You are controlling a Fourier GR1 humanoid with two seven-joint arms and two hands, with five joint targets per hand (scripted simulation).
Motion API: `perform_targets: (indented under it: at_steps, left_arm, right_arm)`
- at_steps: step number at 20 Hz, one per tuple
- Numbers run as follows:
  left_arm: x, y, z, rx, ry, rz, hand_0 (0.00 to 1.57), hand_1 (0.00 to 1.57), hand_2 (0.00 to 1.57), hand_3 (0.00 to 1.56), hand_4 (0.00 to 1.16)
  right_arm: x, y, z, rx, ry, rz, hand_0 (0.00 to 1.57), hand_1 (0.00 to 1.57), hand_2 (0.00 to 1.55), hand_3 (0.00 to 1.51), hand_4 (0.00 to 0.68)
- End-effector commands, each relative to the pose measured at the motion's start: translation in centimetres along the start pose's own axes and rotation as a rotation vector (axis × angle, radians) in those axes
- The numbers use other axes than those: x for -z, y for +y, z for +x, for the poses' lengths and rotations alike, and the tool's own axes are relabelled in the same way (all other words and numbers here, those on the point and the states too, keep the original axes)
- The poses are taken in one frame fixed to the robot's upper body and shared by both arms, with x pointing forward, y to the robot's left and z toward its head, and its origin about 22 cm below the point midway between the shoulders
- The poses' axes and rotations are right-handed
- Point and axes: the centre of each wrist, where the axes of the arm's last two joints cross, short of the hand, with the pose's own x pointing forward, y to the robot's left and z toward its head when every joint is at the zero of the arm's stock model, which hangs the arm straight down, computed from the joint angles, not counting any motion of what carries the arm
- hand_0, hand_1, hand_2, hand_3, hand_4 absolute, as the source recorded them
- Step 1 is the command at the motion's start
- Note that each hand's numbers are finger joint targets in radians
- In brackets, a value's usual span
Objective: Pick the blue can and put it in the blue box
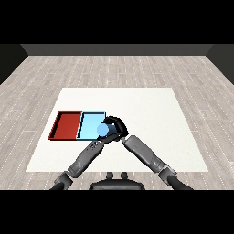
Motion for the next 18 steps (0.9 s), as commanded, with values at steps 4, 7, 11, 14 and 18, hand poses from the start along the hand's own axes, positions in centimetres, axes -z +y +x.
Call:
perform_targets:
  at_steps: [4,7,11,14,18]
  left_arm:
    - [-0.3,-1.9,0.5,-0.156,0.058,0.0,1.18,1.18,1.19,1.03,0.63]
    - [-1.6,-1.5,-0.6,-0.128,0.134,0.057,1.43,1.43,1.35,1.05,0.66]
    - [0.0,-0.8,-0.3,-0.141,0.084,0.019,1.57,1.57,1.52,1.45,1.1]
    - [0.1,-0.8,-0.3,-0.141,0.084,0.019,1.57,1.57,1.52,1.45,1.1]
    - [0.6,-0.9,-0.6,-0.124,0.073,0.014,1.57,1.57,1.52,1.45,1.12]
  right_arm:
    - [-0.3,-0.8,0.1,0.033,0.015,-0.008,1.44,1.44,1.45,1.39,0.58]
    - [-0.8,0.5,0.2,0.131,0.028,-0.034,1.32,1.32,1.42,1.38,0.515]
    - [-0.8,0.6,0.4,0.131,0.059,-0.035,0.54,0.54,0.55,0.0,0.0]
    - [-0.8,-0.5,0.3,0.119,0.049,-0.045,0.0,0.0,0.0,0.0,0.0]
    - [-2.7,-1.2,-0.2,0.128,0.037,-0.067,0.0,0.0,0.0,0.0,0.0]
